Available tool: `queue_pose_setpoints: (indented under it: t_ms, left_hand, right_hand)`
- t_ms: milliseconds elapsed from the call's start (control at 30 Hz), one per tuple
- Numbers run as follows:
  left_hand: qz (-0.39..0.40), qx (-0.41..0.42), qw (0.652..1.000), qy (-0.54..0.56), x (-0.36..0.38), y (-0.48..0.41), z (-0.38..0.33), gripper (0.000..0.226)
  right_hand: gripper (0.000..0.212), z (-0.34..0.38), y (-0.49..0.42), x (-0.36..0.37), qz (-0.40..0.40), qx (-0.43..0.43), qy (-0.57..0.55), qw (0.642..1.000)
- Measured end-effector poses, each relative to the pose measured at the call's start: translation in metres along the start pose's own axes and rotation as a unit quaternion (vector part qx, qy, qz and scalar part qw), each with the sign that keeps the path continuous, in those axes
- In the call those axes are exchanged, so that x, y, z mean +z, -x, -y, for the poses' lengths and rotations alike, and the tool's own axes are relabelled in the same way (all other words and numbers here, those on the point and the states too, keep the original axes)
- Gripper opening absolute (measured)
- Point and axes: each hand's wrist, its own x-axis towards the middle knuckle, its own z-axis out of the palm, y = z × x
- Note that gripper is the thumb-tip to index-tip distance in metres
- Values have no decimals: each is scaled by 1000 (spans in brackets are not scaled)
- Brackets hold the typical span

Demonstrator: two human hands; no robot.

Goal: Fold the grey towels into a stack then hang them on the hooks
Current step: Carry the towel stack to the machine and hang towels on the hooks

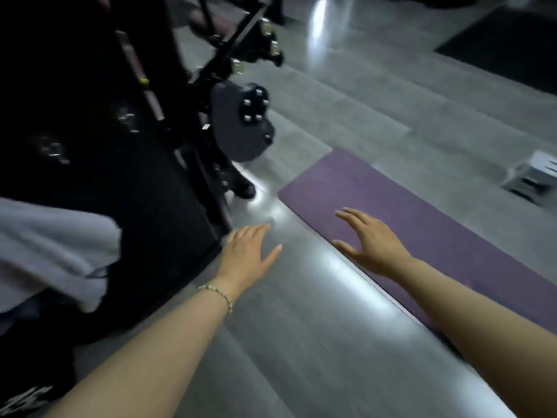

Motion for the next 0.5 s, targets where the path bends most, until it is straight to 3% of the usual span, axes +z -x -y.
queue_pose_setpoints:
  t_ms: [100,300,500]
  left_hand:
    - [60,53,997,3,49,-13,-78,91]
    - [133,155,979,-18,139,-22,-241,92]
    - [180,219,959,-8,218,-26,-391,91]
  right_hand:
    - [77,-82,71,4,-1,88,-14,996]
    - [68,-229,219,11,-8,239,-55,970]
    - [67,-339,347,16,-39,384,-117,915]
